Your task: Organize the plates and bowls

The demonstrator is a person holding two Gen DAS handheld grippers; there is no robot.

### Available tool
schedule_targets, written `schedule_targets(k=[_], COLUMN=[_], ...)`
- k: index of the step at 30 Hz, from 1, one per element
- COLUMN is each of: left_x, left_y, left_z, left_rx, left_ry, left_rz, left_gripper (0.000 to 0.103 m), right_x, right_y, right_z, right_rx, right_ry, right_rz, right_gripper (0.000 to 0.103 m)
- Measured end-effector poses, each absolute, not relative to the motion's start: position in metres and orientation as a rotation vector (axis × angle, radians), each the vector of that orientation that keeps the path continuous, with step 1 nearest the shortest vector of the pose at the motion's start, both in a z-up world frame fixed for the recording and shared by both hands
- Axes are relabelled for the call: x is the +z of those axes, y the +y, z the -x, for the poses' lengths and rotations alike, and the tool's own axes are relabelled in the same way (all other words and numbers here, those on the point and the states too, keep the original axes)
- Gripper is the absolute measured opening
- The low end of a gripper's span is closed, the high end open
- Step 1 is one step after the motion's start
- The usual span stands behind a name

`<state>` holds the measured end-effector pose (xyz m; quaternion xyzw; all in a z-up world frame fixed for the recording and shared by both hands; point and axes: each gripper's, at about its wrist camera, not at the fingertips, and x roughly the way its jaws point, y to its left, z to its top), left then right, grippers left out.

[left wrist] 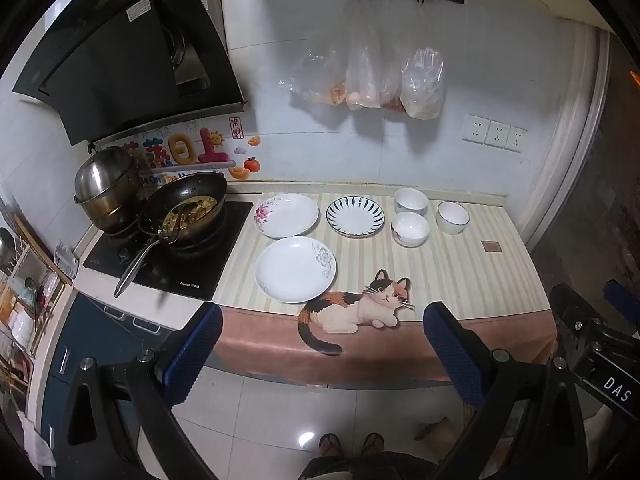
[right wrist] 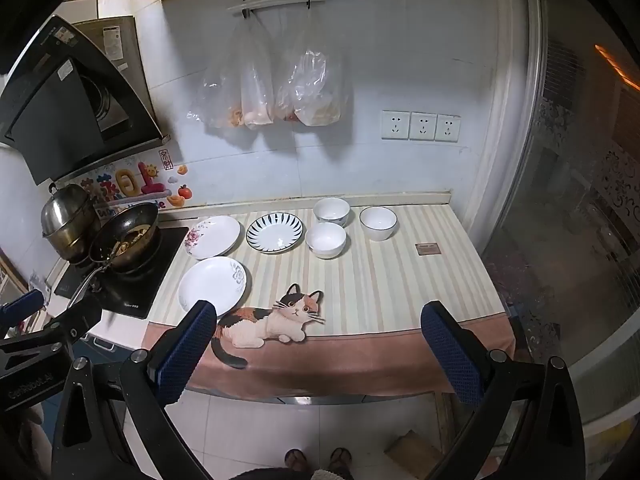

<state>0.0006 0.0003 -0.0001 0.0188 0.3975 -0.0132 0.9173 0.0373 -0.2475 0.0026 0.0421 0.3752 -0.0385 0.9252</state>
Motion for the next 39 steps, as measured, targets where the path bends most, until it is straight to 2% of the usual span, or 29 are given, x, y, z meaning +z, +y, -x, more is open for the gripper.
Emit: schedule_targets(k=[39], left_x=[-0.004], left_y=[0.004], left_z=[0.011], left_rx=[-0.033], left_ry=[0.811], left_rz=[-0.029], left_gripper=[0.103], right_x=[0.019], right_y=[-0.237], right_z=[-0.022], right_rx=[-0.076], right_ry=[0.757], right_rz=[-0.074], right_gripper=[0.103])
